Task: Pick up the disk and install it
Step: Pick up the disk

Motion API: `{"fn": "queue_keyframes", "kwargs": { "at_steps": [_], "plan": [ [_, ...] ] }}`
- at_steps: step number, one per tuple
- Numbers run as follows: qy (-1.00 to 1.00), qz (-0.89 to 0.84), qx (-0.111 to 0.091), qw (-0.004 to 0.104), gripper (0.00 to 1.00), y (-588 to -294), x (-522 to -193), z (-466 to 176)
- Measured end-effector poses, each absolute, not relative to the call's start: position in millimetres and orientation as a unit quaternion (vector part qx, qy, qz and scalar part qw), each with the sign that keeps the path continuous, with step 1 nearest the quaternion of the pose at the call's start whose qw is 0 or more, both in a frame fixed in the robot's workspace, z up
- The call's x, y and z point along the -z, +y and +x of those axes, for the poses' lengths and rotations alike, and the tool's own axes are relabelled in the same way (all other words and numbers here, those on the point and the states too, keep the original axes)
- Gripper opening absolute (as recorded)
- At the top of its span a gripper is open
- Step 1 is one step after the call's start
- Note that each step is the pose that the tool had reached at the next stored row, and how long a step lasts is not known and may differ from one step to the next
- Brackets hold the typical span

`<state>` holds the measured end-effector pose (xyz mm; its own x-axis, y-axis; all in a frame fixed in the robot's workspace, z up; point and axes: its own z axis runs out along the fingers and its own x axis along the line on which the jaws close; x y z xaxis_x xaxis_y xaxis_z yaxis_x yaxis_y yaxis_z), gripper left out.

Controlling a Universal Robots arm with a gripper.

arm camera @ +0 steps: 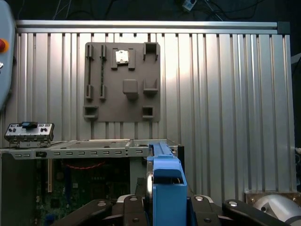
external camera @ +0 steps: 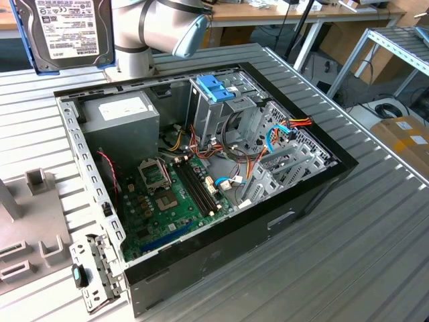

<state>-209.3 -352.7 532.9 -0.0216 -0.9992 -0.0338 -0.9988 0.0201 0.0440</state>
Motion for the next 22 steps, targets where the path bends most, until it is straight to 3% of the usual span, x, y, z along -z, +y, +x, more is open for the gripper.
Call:
{"fn": "queue_keyframes", "kwargs": {
  "at_steps": [22],
  "plan": [
    [-0.714, 0.699, 0.028, 0.003, 0.37, -352.7, -532.5, -199.9]
  ]
}}
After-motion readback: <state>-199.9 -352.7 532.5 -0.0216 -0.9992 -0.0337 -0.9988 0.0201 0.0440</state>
